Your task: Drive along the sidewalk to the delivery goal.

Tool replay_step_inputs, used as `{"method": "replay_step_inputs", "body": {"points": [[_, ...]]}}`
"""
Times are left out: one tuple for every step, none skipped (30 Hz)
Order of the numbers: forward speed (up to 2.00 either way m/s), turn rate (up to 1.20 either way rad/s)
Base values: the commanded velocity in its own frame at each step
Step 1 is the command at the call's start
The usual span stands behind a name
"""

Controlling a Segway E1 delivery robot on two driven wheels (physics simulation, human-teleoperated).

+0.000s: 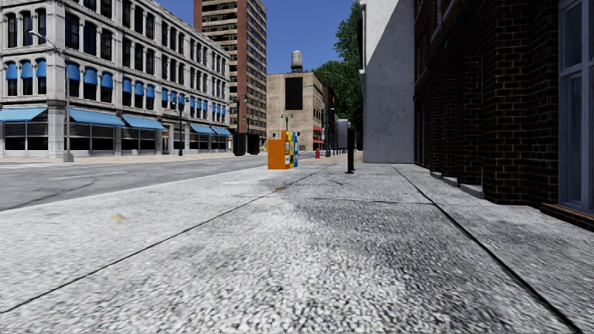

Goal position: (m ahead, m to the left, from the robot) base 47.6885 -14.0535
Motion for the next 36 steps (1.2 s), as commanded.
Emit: {"method": "replay_step_inputs", "body": {"points": [[2.00, 0.00], [2.00, 0.00], [2.00, 0.00], [2.00, 0.00], [2.00, 0.00], [2.00, 0.00], [2.00, 0.00], [2.00, 0.00], [2.00, 0.00], [2.00, 0.00], [2.00, 0.00], [2.00, 0.00], [2.00, 0.00], [2.00, 0.00], [2.00, 0.00], [2.00, 0.00], [2.00, 0.00], [2.00, 0.00], [2.00, 0.00], [2.00, 0.00], [2.00, 0.00], [2.00, 0.00], [2.00, 0.00], [2.00, 0.00], [2.00, 0.00], [2.00, 0.00], [2.00, 0.00], [2.00, 0.00], [2.00, 0.00], [2.00, 0.00], [2.00, 0.00], [2.00, 0.00], [2.00, 0.00], [2.00, 0.00], [2.00, 0.00], [2.00, 0.00]]}}
